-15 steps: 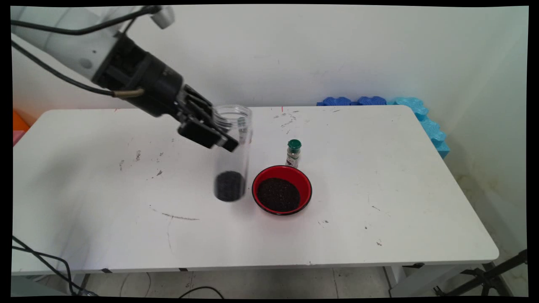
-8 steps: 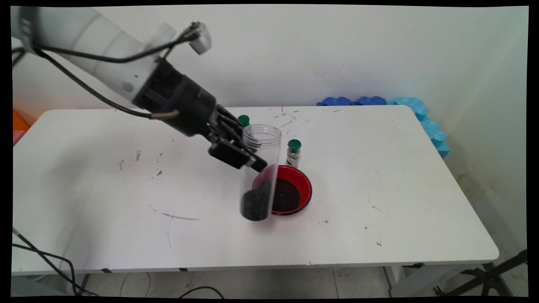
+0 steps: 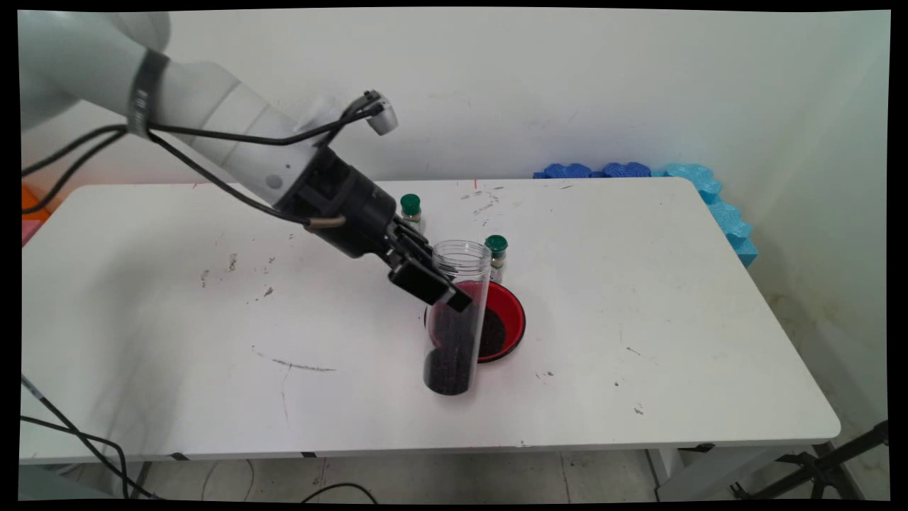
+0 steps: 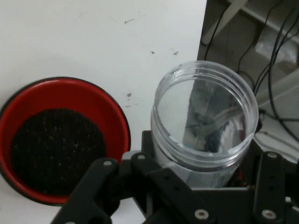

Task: Pour the black seasoning powder in the red bowl

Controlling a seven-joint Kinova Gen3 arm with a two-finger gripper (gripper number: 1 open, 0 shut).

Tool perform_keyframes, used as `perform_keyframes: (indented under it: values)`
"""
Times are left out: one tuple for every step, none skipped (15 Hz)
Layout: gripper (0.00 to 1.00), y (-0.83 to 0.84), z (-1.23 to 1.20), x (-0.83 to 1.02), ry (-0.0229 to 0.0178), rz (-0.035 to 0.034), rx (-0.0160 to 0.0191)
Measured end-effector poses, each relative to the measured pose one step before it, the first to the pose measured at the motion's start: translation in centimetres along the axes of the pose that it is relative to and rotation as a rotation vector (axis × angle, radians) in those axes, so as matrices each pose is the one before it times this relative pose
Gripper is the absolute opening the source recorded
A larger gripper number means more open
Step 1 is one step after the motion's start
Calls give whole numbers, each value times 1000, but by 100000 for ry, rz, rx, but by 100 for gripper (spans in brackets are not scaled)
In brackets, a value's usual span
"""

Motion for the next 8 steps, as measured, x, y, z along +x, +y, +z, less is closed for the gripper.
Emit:
perform_keyframes:
  values:
    - [0, -286, 378, -46, 288, -4333, -953]
    - [0, -191, 256, -6, 174, -2856, -718]
    - [0, -275, 322, -22, 236, -4211, -857]
    - [0, -199, 200, -27, 29, -2787, -379]
    - [0, -288, 269, -46, 71, -4108, -519]
    - [0, -201, 150, -47, 26, -2867, -210]
    - [0, -289, 216, -55, -9, -4240, -324]
    - [0, -184, 134, -29, -43, -2865, -206]
